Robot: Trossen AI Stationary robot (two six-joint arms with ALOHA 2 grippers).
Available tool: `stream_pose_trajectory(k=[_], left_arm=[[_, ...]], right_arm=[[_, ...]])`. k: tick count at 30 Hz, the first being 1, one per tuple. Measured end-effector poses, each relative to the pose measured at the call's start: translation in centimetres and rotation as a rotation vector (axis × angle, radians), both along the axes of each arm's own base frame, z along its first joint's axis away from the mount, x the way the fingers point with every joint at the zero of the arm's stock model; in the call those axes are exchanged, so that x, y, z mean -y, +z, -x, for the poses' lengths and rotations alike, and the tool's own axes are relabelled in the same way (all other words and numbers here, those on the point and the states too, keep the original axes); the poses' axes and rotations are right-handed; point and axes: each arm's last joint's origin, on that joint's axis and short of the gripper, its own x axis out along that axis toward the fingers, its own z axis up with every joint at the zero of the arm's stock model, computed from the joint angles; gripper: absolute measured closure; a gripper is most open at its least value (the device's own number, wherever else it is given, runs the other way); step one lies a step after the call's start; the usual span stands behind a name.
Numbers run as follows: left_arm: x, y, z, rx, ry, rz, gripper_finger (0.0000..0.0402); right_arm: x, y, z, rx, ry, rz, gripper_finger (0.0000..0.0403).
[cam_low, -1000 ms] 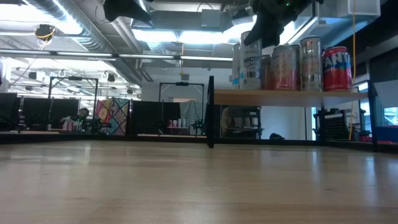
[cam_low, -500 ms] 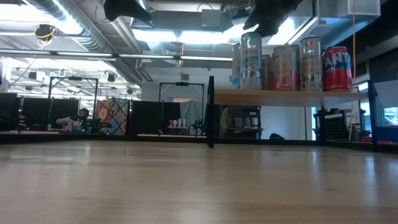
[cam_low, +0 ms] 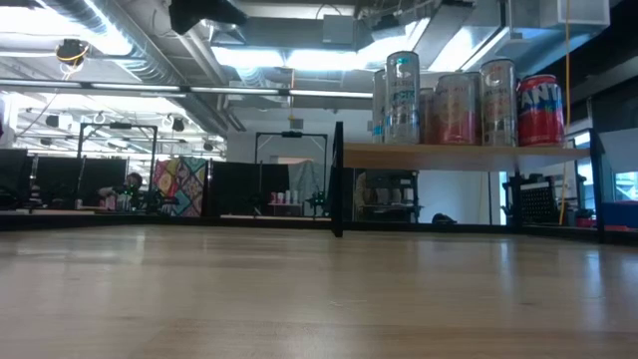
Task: Place canned beverage on shelf
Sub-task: Return to Home Position
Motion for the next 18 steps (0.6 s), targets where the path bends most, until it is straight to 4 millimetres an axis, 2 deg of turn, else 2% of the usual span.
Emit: stream_pose_trajectory(k=[4,7,8,10,14,18], left_arm=[[-0.2,0.0,-0.1,-0.019,-0.068,-0.031,0.0294],[-0.3,0.1,0.2,-0.024,-0.113,-0.076,0.0370],[-0.3,0.2,0.5,-0.018,-0.123,-0.091,0.0385],[-0.4,0.5,1.3,0.009,-0.135,-0.110,0.0392],[-0.9,-0.4,3.6,0.058,-0.076,-0.101,0.0384],[-1.5,-0.7,6.0,0.067,0.012,-0.106,0.0380]], right_arm=[[-3.3,-2.3,-0.8,0.046,0.112,-0.014,0.0281],[-4.6,-4.7,-0.3,0.096,0.151,-0.063,0.0369],[-4.8,-5.4,0.2,0.121,0.146,-0.085,0.0386],[-5.0,-6.7,1.5,0.193,0.138,-0.125,0.0388],[-5.0,-9.1,4.9,0.321,0.110,-0.207,0.0355],[-4.9,-11.8,7.6,0.287,0.089,-0.254,0.0337]])
